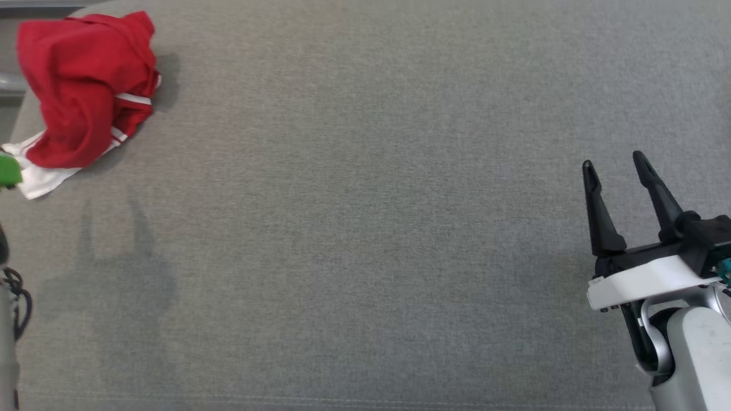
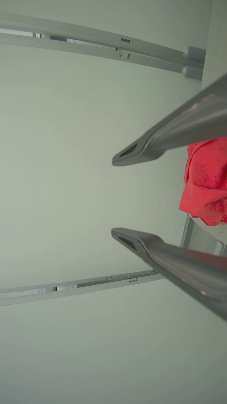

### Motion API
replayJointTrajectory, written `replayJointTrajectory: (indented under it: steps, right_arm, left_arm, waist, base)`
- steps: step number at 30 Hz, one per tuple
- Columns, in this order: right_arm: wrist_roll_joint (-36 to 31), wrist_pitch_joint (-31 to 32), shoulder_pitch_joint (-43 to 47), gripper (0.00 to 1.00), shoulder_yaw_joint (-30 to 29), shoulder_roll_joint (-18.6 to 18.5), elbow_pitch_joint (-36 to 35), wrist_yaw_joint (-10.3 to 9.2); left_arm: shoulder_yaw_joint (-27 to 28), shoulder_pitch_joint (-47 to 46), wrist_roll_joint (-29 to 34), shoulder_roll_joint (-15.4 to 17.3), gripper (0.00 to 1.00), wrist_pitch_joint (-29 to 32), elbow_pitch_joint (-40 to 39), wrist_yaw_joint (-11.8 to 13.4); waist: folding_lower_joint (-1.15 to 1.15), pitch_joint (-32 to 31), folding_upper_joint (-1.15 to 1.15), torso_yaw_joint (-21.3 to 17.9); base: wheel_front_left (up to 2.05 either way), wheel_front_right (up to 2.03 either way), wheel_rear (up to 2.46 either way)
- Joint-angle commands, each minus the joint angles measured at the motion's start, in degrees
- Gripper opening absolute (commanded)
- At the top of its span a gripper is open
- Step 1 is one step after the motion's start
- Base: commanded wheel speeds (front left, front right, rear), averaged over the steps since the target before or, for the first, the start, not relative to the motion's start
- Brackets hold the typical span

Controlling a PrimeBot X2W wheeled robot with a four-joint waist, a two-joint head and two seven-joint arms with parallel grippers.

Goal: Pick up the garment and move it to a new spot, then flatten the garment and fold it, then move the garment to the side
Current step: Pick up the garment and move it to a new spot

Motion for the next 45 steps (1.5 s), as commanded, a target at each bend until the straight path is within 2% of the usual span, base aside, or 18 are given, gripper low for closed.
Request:
replayJointTrajectory:
  steps: [1, 8, 14, 20, 26, 31, 32, 33, 38, 45]
  right_arm:
    - [-0.5, 0.08, -0.82, 1.0, -0.77, -0.09, -0.91, -0.09]
    - [-1.57, 0.5, -0.62, 1.0, -4.91, 0.36, -5.0, -0.09]
    - [-2.01, 0.98, -1.29, 1.0, -6.26, 0.5, -7.44, -0.1]
    - [-2.39, 0.84, -1.62, 1.0, -6.31, 0.79, -7.77, -0.09]
    - [-2.33, 0.96, -2.04, 1.0, -6.25, 0.94, -7.47, -0.1]
    - [-1.95, 0.78, -2.42, 1.0, -5.71, 0.69, -7.02, -0.1]
    - [-1.96, 0.72, -2.47, 1.0, -5.62, 0.71, -6.92, -0.1]
    - [-2.01, 0.66, -2.51, 1.0, -5.56, 0.76, -6.81, -0.1]
    - [-1.86, 0.69, -2.78, 1.0, -5.12, 0.65, -6.12, -0.09]
    - [-1.29, -0.17, -2.54, 1.0, -3.79, 0.97, -3.82, -0.1]
  left_arm:
    - [0.3, -2.59, -0.01, 1.03, 1.0, -0.14, 1.22, -0.49]
    - [0.44, -13.11, -0.26, 4.32, 1.0, 0.21, 9.2, -2.24]
    - [-0.45, -19.49, -0.36, 6.24, 1.0, 1.48, 18.89, -3.29]
    - [-0.96, -22.1, -1.09, 7.9, 1.0, 3.28, 28.92, -4.43]
    - [-2.45, -23.02, -1.68, 9.69, 1.0, 9.71, 38.94, -5.81]
    - [-3.6, -23.68, -3.04, 9.16, 0.99, 15.37, 45.19, -6.83]
    - [-3.86, -23.75, -3.09, 9.12, 0.42, 15.66, 45.83, -7.01]
    - [-3.88, -23.86, -3.53, 8.87, 0.0, 15.94, 46.61, -7.15]
    - [-4.97, -24.48, -3.38, 8.8, 0.0, 15.91, 48.74, -7.46]
    - [-6.91, -25.77, -2.52, 9.75, 0.0, 9.16, 48.3, -7.65]
  waist:
    - [0.0, 7.25, 0.0, -7.13]
    - [0.0, 13.36, 0.0, -10.98]
    - [0.0, 16.52, 0.0, -12.22]
    - [0.0, 17.01, 0.0, -12.6]
    - [0.0, 17.0, 0.0, -12.46]
    - [0.0, 17.03, 0.0, -12.38]
    - [0.0, 16.98, 0.0, -12.39]
    - [0.0, 16.87, 0.0, -12.38]
    - [0.0, 15.82, 0.0, -12.4]
    - [0.0, 11.54, 0.0, -11.98]
  base:
    - [0.0, 0.0, 0.0]
    - [0.0, 0.0, 0.0]
    - [0.0, 0.0, 0.0]
    - [0.0, 0.0, 0.0]
    - [0.0, 0.0, 0.0]
    - [0.0, 0.0, 0.0]
    - [0.0, 0.0, 0.0]
    - [0.0, 0.0, 0.0]
    - [0.0, 0.0, 0.0]
    - [0.0, 0.0, 0.0]
